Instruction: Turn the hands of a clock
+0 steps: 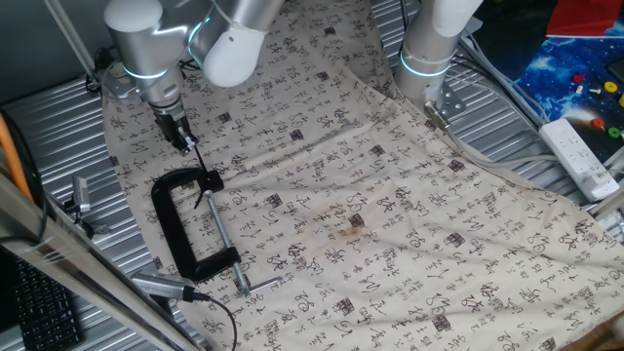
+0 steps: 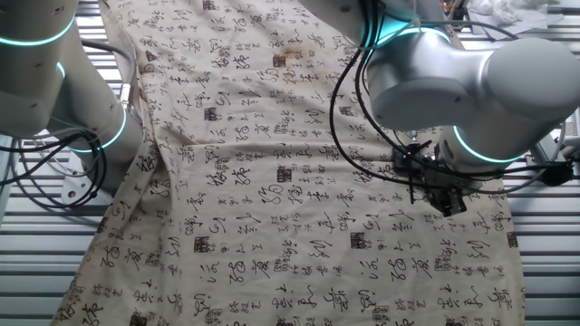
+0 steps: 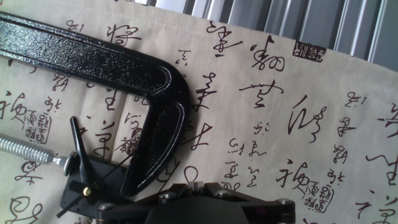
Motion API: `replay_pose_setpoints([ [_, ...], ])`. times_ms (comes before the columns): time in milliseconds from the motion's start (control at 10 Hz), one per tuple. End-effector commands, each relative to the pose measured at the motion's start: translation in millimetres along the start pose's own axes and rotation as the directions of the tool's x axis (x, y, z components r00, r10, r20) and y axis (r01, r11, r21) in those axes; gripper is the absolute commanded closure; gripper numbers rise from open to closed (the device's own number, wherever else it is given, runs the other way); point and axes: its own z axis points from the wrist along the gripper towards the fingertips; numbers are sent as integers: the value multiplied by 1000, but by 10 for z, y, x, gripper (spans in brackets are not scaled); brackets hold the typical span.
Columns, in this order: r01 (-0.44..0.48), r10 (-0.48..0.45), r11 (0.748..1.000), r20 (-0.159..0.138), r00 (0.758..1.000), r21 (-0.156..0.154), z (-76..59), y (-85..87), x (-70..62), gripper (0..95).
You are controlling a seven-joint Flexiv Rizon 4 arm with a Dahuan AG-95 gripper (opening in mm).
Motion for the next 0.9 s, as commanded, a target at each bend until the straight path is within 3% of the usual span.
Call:
replay_pose_setpoints([
  [100,0,0,1000,0,1000,0,1,2,2,950],
  [900,1,-1,1000,5,1000,1,16,2,23,950],
])
